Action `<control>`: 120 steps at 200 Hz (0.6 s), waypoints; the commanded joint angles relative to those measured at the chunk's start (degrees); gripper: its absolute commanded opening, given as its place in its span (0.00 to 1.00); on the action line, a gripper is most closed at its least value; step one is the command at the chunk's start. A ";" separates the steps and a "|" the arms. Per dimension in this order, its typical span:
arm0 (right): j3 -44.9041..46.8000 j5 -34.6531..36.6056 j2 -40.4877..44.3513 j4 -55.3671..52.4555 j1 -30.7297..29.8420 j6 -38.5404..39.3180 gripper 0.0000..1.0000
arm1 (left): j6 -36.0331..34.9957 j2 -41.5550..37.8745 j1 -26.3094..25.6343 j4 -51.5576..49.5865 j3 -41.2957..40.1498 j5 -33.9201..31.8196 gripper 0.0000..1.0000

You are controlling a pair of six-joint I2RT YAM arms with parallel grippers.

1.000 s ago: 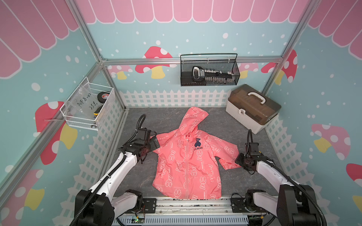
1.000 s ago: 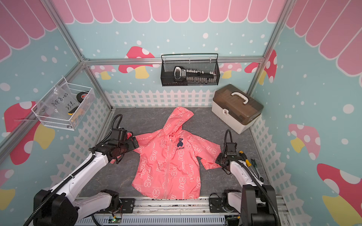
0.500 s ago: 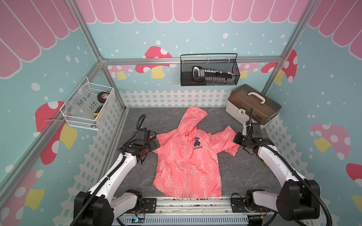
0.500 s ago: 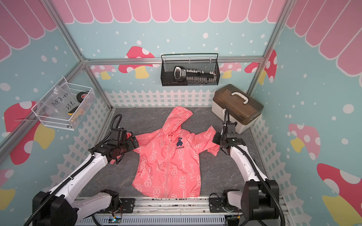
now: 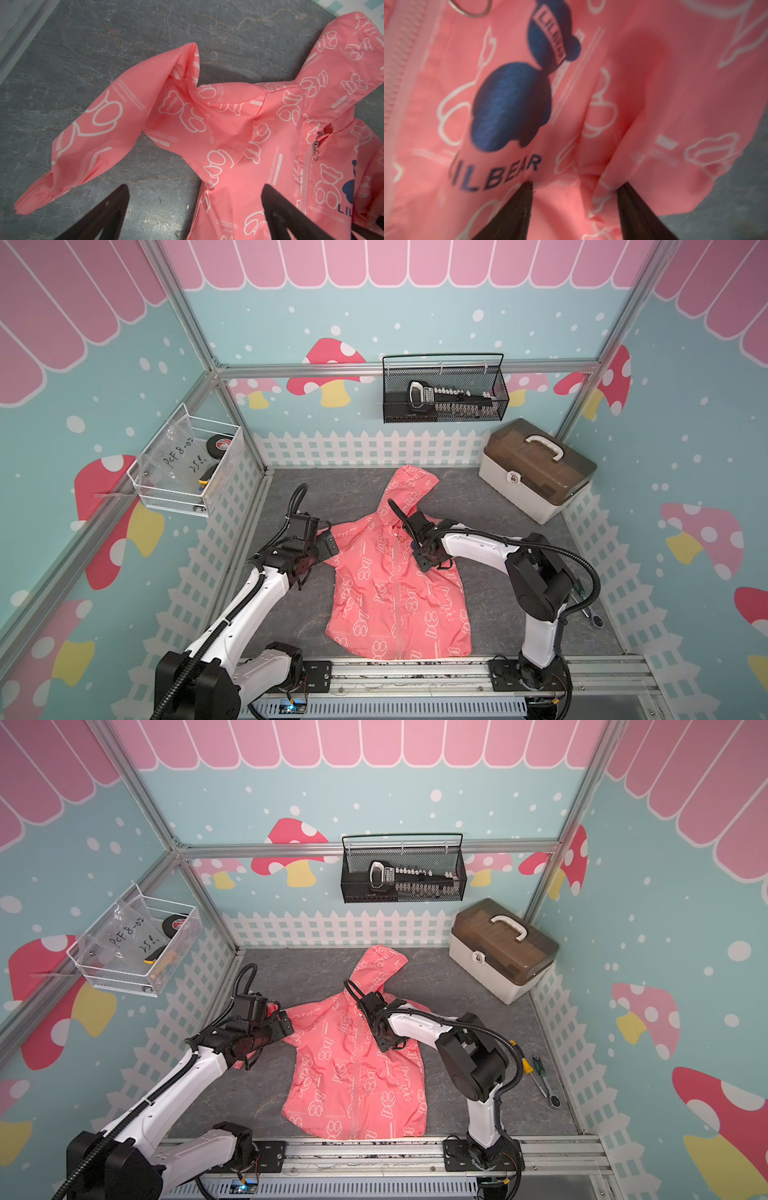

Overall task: Unzip the jacket
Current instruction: Flatten out the jacket at the center of the board.

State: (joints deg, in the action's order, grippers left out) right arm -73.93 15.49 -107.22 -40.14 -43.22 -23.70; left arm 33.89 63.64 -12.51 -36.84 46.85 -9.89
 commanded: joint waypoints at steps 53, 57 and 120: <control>13.04 -7.41 27.29 7.56 10.60 -12.45 0.80 | 1.44 0.17 -0.32 -0.62 -0.61 -0.99 0.99; 15.42 -9.33 28.68 9.51 12.64 -13.95 0.78 | 1.44 0.09 -0.31 -0.63 -0.70 -0.91 0.99; 32.92 -19.68 32.40 28.45 27.61 -29.92 0.85 | 1.03 -0.19 -0.41 0.27 -0.80 0.61 0.99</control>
State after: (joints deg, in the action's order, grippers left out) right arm -43.57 0.73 -74.65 -22.02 -16.58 -44.18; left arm 34.30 63.81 -12.53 -36.99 46.83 -10.02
